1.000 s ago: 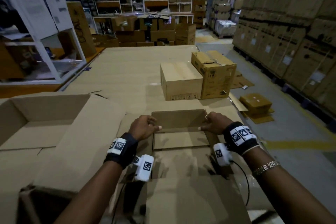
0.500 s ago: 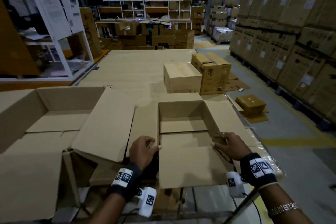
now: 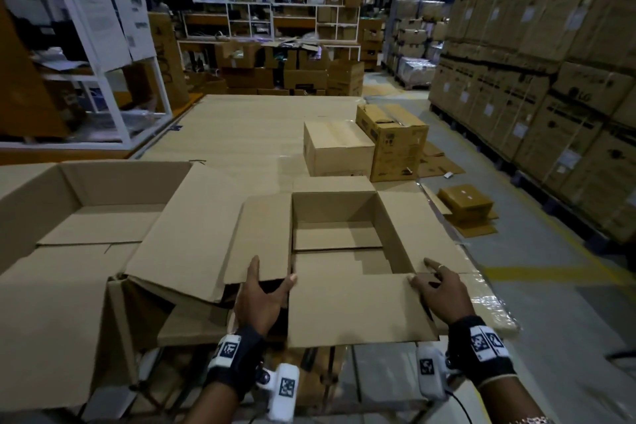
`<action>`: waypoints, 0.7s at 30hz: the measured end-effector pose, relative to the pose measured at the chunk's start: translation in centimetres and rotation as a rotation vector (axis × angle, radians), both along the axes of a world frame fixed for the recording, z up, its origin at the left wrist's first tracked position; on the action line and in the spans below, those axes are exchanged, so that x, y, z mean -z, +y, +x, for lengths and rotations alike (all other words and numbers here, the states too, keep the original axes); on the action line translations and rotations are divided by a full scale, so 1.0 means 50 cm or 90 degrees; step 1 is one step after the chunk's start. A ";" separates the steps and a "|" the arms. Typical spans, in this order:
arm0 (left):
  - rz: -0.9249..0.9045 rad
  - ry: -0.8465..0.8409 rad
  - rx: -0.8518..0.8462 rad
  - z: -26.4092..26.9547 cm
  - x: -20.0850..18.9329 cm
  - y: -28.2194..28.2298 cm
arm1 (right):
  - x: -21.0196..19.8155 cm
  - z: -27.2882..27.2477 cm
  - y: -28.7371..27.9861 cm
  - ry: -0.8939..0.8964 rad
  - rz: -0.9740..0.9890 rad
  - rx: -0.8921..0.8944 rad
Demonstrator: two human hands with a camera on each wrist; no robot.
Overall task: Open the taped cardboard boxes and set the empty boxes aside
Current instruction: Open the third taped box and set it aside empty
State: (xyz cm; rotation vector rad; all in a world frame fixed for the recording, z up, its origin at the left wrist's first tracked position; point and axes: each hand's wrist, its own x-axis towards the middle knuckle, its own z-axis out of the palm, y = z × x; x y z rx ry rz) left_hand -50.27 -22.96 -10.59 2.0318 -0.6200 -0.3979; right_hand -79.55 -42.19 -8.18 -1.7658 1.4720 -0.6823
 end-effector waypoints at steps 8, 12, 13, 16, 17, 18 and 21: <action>-0.087 -0.086 -0.012 0.008 -0.052 -0.038 | -0.050 -0.014 -0.049 -0.180 -0.082 0.097; -0.115 -0.228 -0.014 0.002 -0.123 -0.052 | -0.097 -0.021 -0.087 -0.221 -0.160 0.079; -0.124 -0.266 -0.002 0.007 -0.135 -0.055 | -0.106 -0.022 -0.100 -0.215 -0.176 0.065; -0.125 -0.338 0.035 0.027 -0.168 -0.065 | -0.139 -0.023 -0.131 -0.140 -0.211 0.001; -0.112 -0.361 0.050 0.033 -0.178 -0.070 | -0.147 -0.021 -0.138 -0.110 -0.218 -0.035; -0.096 -0.383 0.068 0.036 -0.185 -0.074 | -0.153 -0.017 -0.145 -0.079 -0.228 -0.073; -0.026 -0.405 0.111 0.048 -0.204 -0.090 | -0.167 0.007 -0.163 0.035 -0.258 -0.169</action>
